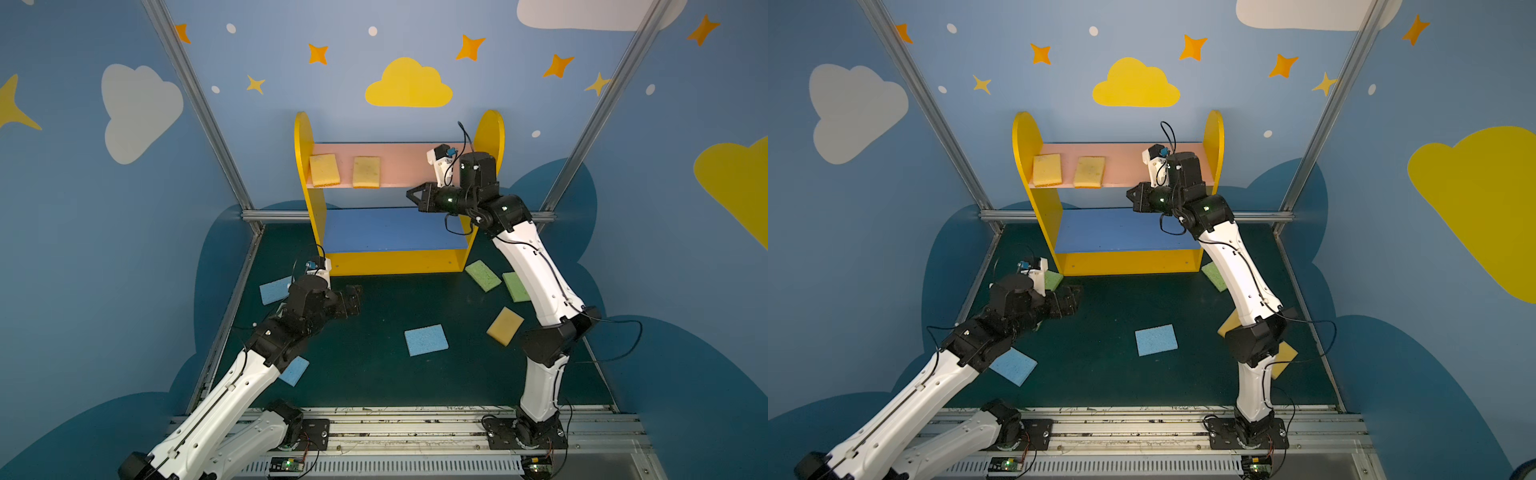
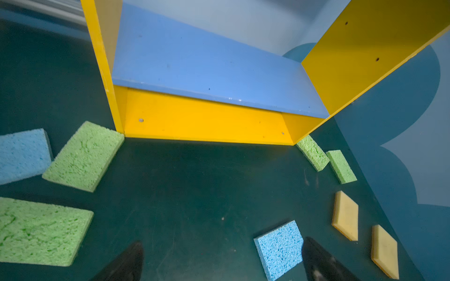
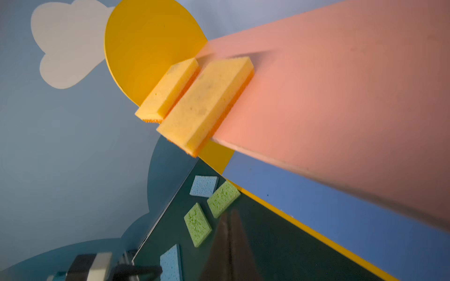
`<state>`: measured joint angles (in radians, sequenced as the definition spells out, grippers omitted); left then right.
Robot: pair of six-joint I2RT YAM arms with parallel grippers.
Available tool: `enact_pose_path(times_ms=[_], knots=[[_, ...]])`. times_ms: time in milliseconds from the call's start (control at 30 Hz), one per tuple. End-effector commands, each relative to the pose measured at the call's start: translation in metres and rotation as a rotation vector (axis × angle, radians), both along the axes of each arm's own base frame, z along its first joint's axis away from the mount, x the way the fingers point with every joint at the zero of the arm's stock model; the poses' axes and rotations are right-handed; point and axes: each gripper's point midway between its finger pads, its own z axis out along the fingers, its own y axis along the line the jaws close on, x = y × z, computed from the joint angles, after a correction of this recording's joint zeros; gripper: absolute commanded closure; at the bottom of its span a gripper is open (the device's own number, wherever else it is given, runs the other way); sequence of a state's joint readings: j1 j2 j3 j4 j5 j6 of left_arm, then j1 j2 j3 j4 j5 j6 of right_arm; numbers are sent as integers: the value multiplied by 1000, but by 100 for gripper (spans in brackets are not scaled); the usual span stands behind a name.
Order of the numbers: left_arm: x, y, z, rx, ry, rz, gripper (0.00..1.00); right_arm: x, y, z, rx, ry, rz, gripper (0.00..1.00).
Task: Place and organize the cleaning sponges onto the shelf
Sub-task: 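Push the second sponge toward the first with the right gripper while the left arm lowers, then withdraw the right gripper from the shelf while the left gripper moves toward the shelf base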
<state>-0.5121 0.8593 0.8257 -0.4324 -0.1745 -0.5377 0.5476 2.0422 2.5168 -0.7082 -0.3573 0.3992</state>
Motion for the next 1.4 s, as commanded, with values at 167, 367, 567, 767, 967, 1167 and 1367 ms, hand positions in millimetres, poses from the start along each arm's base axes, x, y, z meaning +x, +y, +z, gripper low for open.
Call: enact_pose_path(times_ms=[167, 367, 567, 767, 967, 1167, 1367], knots=[[-11, -1, -19, -37, -2, -9, 0, 13, 11, 12, 35, -50, -1, 100], [-18, -8, -47, -41, 51, -34, 0, 24, 25, 13, 88, -74, 3, 100], [-27, -14, -69, -25, 88, -53, 0, 35, 37, 12, 131, -88, -8, 100], [-34, -14, -78, -15, 99, -61, 0, 42, 46, 10, 153, -100, -15, 100], [-38, -8, -76, 0, 92, -53, 0, 43, 63, 5, 188, -93, 10, 100], [-40, 0, -72, 17, 82, -33, 0, 41, 75, 5, 221, -95, 36, 100], [-24, 21, -62, 6, 41, 71, 0, 37, 70, 5, 201, -81, 38, 100]])
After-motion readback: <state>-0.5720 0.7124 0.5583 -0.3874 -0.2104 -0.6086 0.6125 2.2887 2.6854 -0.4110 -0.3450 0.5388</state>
